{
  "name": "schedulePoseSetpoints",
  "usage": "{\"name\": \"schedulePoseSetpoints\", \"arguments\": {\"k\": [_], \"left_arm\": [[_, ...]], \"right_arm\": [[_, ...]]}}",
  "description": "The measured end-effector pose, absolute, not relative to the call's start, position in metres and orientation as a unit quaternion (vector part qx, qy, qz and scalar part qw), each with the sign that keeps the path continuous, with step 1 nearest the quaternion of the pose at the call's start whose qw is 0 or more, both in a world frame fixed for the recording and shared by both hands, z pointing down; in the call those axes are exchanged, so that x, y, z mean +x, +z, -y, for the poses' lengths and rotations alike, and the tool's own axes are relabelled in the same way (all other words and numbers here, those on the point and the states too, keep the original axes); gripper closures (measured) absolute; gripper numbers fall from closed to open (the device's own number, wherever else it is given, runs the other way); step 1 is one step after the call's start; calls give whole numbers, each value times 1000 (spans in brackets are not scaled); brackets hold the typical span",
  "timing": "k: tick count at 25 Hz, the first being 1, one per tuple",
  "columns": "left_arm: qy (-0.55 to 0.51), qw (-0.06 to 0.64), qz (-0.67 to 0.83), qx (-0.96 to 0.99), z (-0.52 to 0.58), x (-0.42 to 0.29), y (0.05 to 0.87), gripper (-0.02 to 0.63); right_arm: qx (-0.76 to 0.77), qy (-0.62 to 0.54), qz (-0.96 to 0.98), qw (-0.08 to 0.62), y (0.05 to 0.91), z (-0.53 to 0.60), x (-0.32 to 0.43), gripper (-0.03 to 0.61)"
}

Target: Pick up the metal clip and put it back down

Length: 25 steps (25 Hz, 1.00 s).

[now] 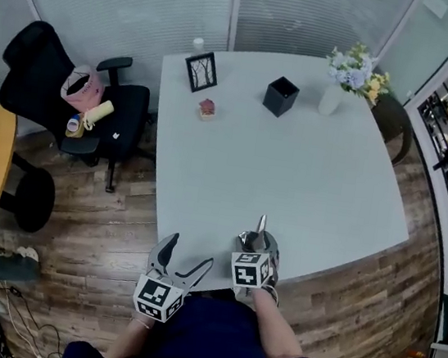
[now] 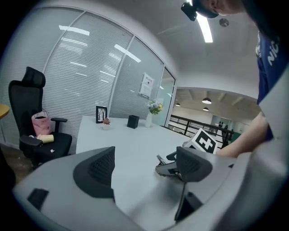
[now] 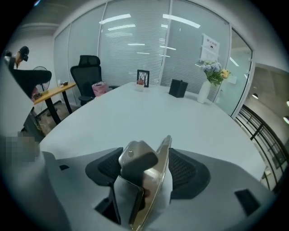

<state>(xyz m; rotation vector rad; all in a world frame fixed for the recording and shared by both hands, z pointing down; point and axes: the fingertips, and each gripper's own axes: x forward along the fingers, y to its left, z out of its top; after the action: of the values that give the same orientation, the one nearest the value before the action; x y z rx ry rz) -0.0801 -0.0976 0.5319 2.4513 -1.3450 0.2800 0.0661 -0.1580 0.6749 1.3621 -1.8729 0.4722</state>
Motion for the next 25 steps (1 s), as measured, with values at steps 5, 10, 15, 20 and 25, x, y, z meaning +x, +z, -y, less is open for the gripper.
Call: {"name": "schedulePoseSetpoints", "arguments": {"k": [5, 10, 15, 20, 25], "left_arm": [[94, 162, 489, 852, 99, -91, 531, 190], [92, 161, 494, 850, 101, -95, 531, 190], [90, 161, 488, 853, 107, -93, 530, 190], [84, 164, 482, 856, 110, -89, 531, 190], [84, 164, 471, 862, 110, -82, 532, 190]], "right_arm": [[560, 190, 703, 396, 686, 160, 71, 294], [573, 206, 693, 385, 687, 165, 72, 311], [567, 198, 698, 390, 682, 164, 73, 350], [573, 224, 702, 360, 669, 162, 83, 453], [571, 239, 716, 323, 659, 158, 87, 468]]}}
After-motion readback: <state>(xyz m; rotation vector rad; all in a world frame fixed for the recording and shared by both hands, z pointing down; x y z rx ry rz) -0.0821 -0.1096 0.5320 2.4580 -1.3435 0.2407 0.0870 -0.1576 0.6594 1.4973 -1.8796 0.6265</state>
